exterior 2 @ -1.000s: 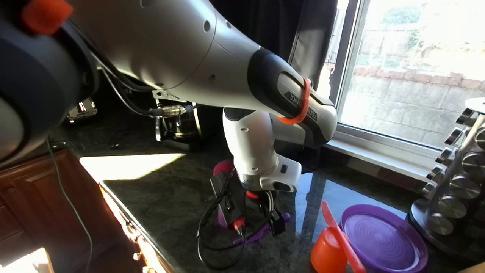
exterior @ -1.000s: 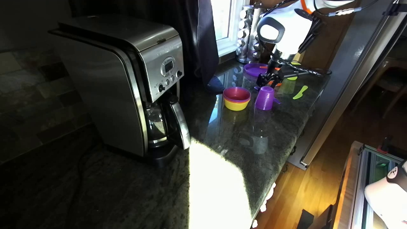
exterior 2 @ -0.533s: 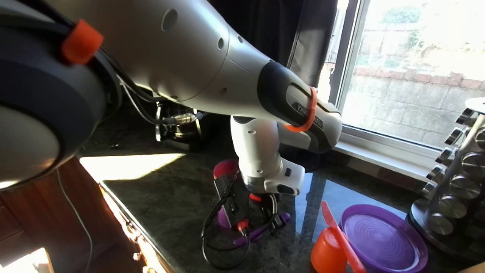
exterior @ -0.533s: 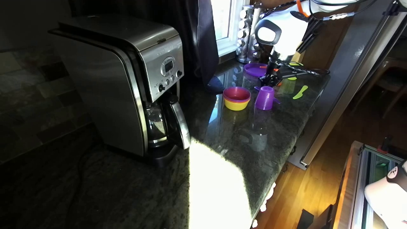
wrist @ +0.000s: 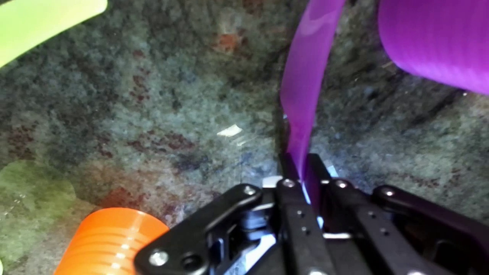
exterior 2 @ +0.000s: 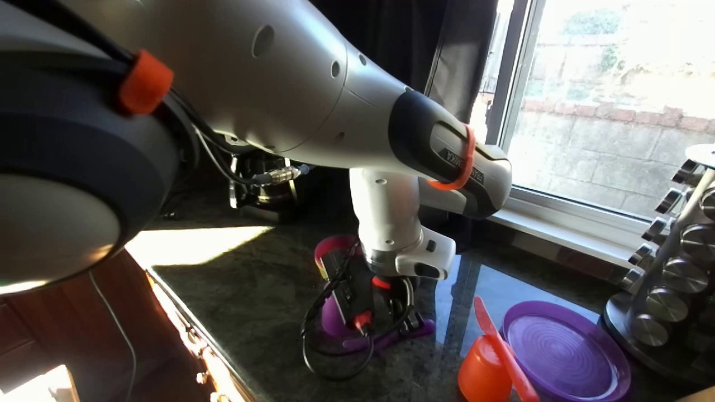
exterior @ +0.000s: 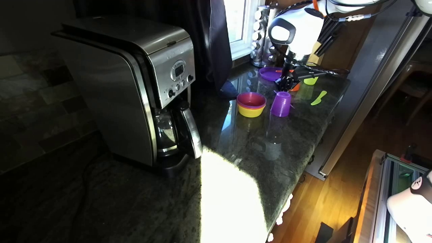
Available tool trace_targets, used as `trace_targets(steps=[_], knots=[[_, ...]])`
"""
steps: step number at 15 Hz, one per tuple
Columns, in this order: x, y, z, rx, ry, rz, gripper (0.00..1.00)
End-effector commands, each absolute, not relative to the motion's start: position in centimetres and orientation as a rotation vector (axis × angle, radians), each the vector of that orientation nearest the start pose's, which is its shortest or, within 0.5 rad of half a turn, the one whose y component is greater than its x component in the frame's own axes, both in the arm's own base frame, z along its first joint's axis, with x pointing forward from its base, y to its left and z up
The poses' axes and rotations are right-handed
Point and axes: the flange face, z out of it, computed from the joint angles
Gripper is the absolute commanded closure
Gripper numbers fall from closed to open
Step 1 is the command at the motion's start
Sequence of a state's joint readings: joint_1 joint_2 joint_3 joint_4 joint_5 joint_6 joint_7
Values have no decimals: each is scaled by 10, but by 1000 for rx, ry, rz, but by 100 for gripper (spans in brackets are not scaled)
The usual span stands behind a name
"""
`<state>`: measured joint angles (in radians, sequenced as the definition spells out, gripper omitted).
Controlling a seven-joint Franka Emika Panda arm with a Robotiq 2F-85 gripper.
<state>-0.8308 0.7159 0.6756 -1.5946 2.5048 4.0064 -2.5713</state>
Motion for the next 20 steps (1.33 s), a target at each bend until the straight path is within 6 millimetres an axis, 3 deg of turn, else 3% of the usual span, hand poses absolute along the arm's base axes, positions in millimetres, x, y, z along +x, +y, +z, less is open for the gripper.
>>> trace_targets(steps=[1,4,5,6,8,15,16,17,18,19,20], knots=[[503,-215,280,-3091,744,-222,99],[505,-214,281,-3103,750,-243,98],[505,-213,278,-3101,752,-242,69],[506,-211,274,-3096,737,-230,73],[507,-208,265,-3093,730,-212,67],[507,-202,252,-3109,712,-154,14],[506,-203,253,-3112,716,-147,11],[506,-203,252,-3112,723,-140,31],[506,-202,251,-3111,726,-134,44],[506,-202,251,-3108,730,-126,44],[507,-201,252,-3105,732,-127,51]])
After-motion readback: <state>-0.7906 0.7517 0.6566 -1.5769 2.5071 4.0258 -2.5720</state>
